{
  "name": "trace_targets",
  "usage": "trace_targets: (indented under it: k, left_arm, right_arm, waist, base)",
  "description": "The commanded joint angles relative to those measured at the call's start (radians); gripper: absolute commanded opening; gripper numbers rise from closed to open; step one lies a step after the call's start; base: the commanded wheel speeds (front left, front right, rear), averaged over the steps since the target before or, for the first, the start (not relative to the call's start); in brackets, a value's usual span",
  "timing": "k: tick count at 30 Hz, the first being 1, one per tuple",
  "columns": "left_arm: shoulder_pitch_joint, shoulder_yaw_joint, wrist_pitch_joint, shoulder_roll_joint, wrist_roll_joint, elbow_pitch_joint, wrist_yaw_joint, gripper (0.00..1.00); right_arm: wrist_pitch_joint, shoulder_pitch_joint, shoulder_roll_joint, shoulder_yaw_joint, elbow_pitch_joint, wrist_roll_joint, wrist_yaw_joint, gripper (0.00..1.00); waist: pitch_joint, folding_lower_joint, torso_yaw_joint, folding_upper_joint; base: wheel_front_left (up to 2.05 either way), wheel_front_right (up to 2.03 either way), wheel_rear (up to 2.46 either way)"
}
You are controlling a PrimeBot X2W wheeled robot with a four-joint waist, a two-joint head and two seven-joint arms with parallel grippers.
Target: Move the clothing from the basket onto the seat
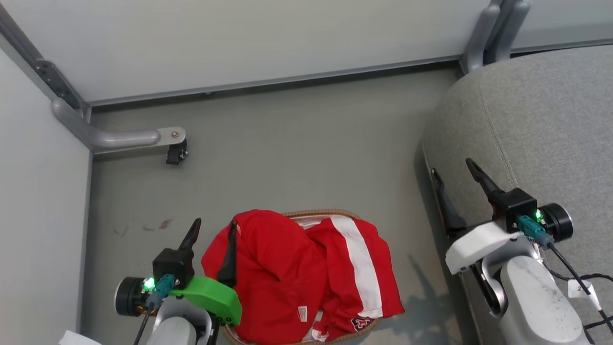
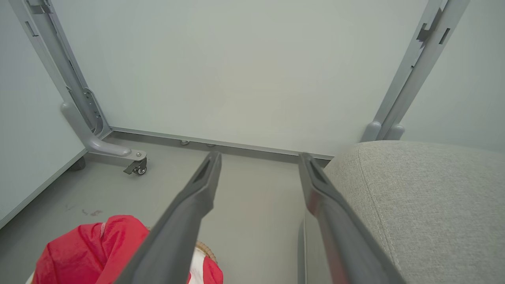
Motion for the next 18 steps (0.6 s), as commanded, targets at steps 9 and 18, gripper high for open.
trace_targets:
  k: [9, 18]
  left_arm:
    - [-0.13, -0.045, -0.001, 0.005, 0.024, 0.048, -0.002, 1.0]
    - [-0.252, -0.079, -0.001, 0.005, 0.069, 0.154, -0.019, 1.0]
  right_arm:
    - [-0.002, -0.103, 0.002, 0.003, -0.076, -0.004, -0.001, 1.0]
    - [-0.002, -0.19, 0.002, 0.014, -0.153, -0.013, -0.001, 1.0]
  waist:
    - [0.24, -0.0001, -0.072, 0.0]
    - [0.399, -0.0001, -0.099, 0.0]
  base:
    - [0.0, 0.0, 0.0]
    - [0.0, 0.0, 0.0]
